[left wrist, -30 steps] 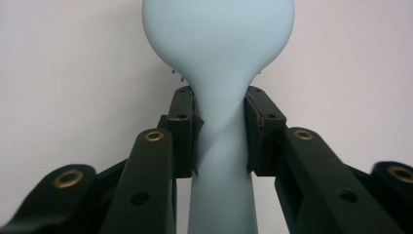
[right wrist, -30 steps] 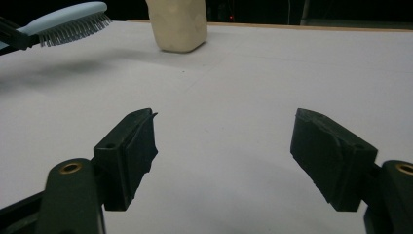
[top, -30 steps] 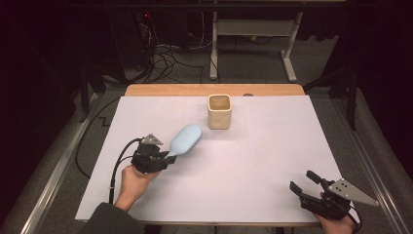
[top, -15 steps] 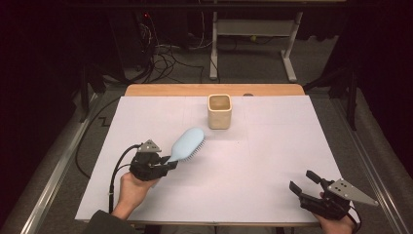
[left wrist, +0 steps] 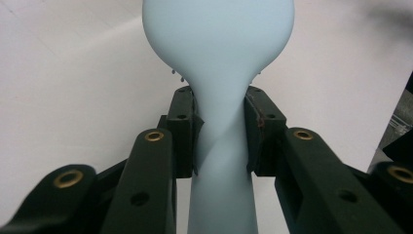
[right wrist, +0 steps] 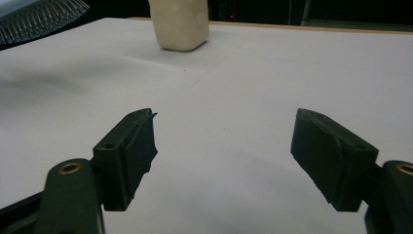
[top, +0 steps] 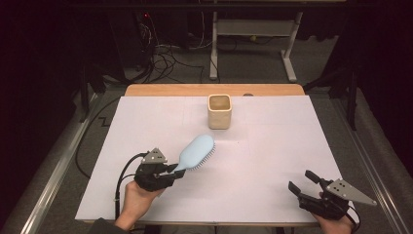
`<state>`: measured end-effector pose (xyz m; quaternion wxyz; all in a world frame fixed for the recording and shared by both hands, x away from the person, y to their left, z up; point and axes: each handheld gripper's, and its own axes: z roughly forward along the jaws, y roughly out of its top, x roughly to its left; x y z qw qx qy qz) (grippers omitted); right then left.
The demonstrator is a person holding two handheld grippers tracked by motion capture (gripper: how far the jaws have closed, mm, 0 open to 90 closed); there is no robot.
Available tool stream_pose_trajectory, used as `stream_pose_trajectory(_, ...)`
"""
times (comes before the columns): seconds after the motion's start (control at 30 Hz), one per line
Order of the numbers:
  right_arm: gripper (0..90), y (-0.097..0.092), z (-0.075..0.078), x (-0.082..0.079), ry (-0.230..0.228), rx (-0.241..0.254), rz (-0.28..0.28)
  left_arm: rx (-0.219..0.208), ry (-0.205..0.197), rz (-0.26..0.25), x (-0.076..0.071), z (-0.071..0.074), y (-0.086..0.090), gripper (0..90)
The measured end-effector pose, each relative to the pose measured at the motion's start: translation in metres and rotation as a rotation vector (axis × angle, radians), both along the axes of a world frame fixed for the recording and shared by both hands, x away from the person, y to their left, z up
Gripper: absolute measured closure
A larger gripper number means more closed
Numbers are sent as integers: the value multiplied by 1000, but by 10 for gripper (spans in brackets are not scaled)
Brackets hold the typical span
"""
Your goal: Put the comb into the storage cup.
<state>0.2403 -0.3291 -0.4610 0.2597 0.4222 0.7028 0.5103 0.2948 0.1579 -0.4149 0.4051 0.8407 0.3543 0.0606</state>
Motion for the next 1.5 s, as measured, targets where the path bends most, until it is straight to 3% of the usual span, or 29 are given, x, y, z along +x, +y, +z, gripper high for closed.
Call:
stream_pose_trajectory(0.7, 218, 17, 6, 4, -11, 19, 40, -14, -21, -65, -11, -6, -24, 689)
stream_pose_trajectory(1.07, 206, 48, 10, 11, -50, 14, 105, -28, -35, -74, -10, -11, -29, 689)
stream_pose_trajectory(1.5, 202, 76, 11, 19, -24, 36, 173, -44, -45, -87, -12, -12, -38, 689)
